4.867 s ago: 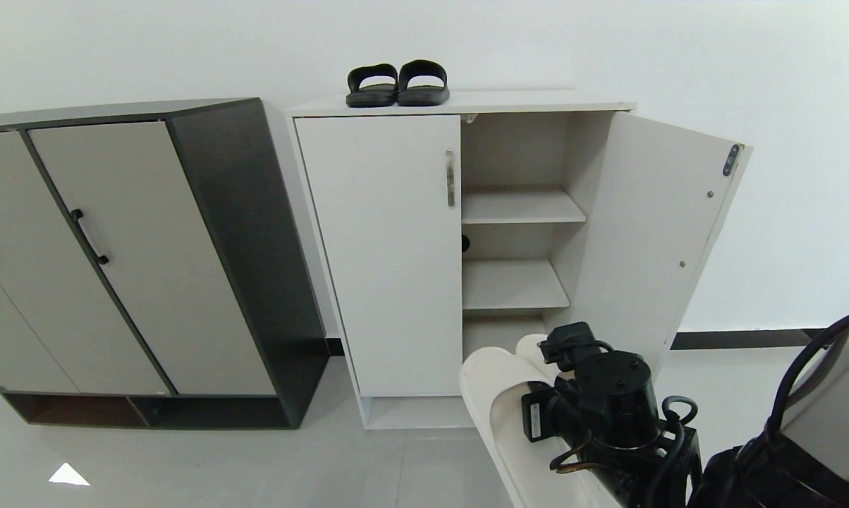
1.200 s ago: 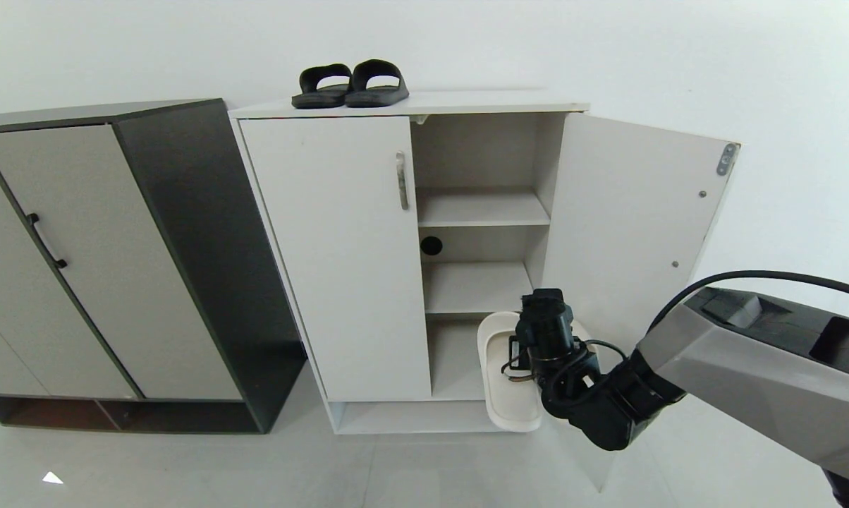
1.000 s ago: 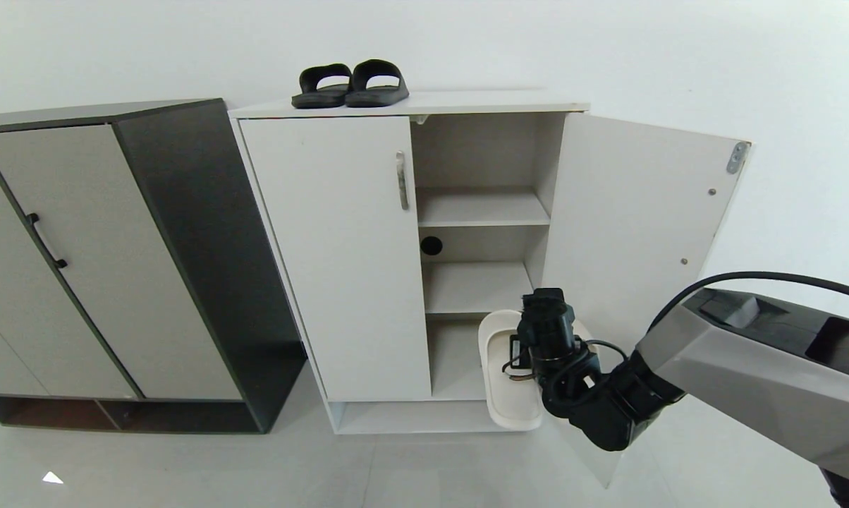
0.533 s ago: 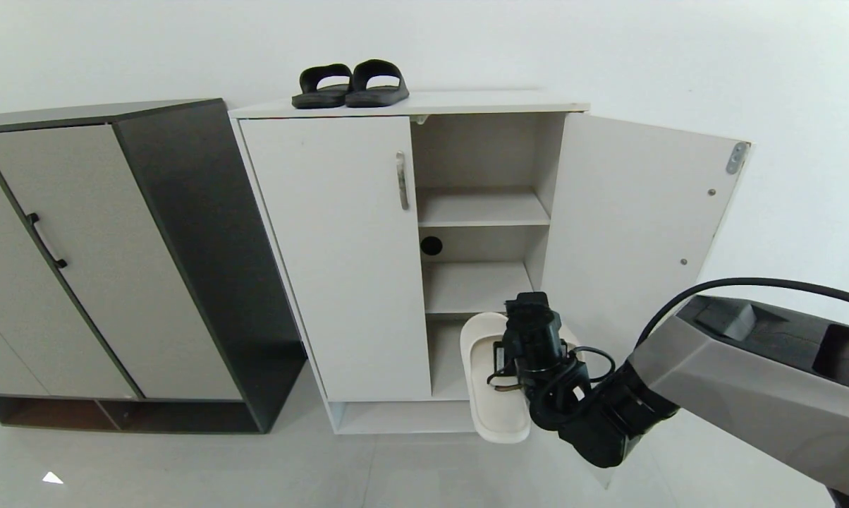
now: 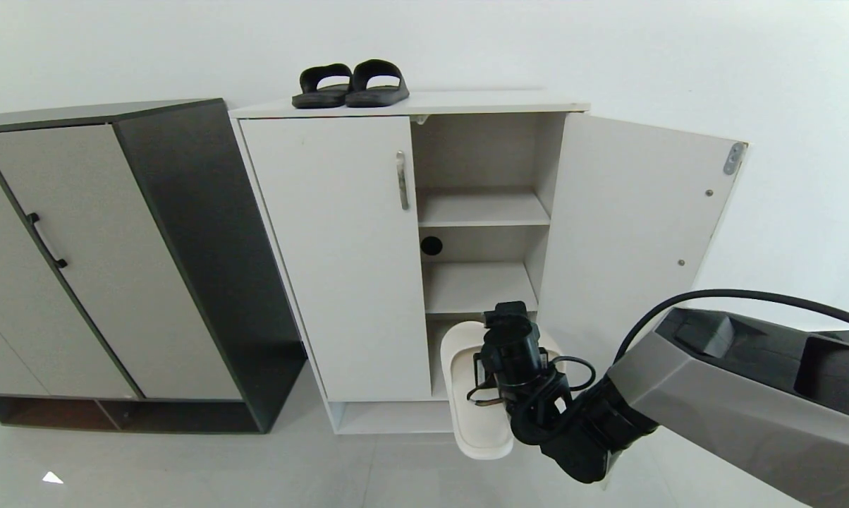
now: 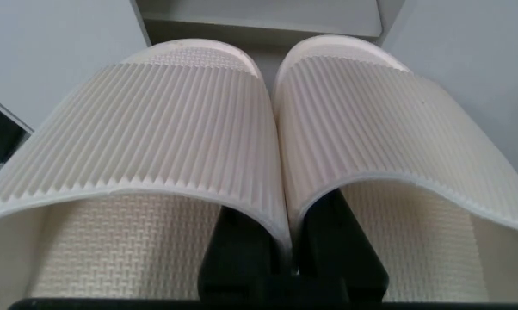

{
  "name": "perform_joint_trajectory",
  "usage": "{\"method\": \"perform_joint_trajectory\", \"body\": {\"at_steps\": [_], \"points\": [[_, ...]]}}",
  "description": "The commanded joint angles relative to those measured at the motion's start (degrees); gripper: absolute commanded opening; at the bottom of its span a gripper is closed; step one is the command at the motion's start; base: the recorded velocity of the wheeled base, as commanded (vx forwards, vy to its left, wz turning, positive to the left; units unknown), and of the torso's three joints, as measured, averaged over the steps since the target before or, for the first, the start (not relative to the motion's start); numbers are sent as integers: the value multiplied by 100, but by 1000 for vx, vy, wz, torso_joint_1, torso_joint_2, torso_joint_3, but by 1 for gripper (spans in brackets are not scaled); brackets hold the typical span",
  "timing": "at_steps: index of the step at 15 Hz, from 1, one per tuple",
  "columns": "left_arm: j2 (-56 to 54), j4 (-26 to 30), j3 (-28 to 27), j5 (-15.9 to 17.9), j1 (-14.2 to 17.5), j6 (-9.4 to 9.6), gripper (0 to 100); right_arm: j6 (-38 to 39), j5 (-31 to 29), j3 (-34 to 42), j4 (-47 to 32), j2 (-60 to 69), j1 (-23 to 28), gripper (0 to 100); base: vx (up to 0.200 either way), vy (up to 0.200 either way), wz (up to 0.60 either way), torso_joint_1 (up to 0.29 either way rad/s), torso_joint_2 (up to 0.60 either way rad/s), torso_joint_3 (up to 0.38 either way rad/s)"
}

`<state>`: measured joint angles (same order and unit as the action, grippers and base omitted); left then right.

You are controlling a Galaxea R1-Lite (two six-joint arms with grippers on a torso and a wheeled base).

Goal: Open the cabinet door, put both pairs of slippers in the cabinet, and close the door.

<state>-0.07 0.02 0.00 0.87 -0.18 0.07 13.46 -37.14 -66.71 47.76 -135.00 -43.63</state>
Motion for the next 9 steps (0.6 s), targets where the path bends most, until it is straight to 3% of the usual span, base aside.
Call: {"method": "perform_joint_trajectory", "body": {"at_steps": [1, 9], "points": [[7, -2, 0, 1, 1, 1, 0, -1, -3, 0, 5, -53, -5, 0, 0, 0, 0, 0, 0, 0], [7, 15, -9, 10, 1, 1, 0, -142, 5, -176, -30, -229, -5, 0, 0, 0, 0, 1, 0, -11]]}}
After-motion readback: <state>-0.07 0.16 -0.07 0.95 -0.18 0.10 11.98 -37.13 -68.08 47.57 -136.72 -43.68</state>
